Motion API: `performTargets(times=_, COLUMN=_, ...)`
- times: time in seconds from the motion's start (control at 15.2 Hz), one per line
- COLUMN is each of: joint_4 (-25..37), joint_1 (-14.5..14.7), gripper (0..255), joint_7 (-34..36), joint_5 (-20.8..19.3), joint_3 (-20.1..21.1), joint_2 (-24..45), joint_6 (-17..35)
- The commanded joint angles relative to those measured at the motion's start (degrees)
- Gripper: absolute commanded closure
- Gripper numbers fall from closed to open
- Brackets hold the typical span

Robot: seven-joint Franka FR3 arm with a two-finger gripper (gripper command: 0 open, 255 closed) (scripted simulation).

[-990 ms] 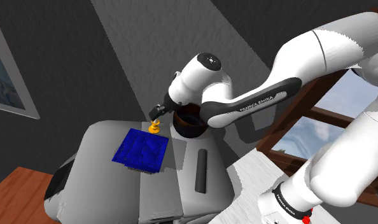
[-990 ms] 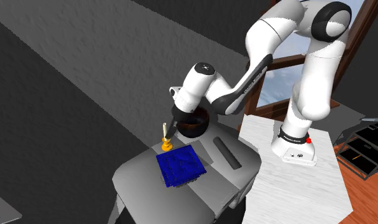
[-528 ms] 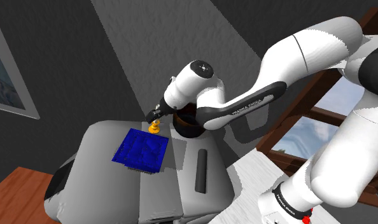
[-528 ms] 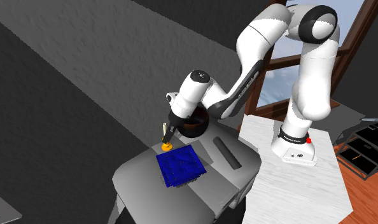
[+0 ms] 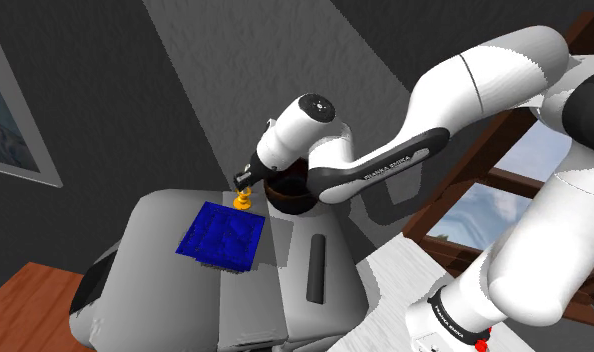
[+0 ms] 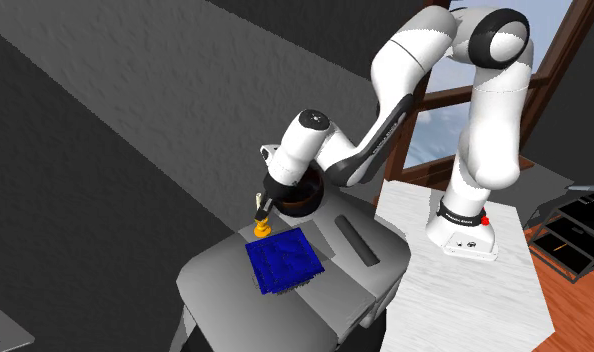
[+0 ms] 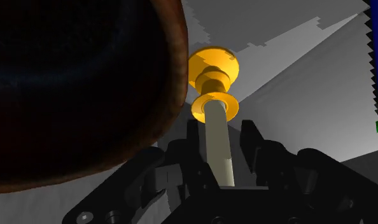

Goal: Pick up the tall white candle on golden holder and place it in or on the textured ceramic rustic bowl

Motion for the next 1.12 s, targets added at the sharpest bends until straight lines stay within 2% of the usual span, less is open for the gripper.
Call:
performTargets(times=0.0, joint_4=-0.35, joint_1=-0.02, gripper=255, joint_7=0.09, joint_5=-0.02, joint_3=-0.09, joint_2=0.26, joint_6=-0.13)
performTargets(times=0.46, joint_4=-0.33, joint_1=-0.03, gripper=255, joint_7=0.09, joint_5=-0.01, joint_3=-0.07, joint_2=0.26, joint_6=-0.15)
performTargets(times=1.06, joint_4=0.27, joint_1=-2.13, gripper=255, joint_7=-7.88, joint_5=9.48, joint_3=3.19, joint_2=-5.08, joint_6=-4.92)
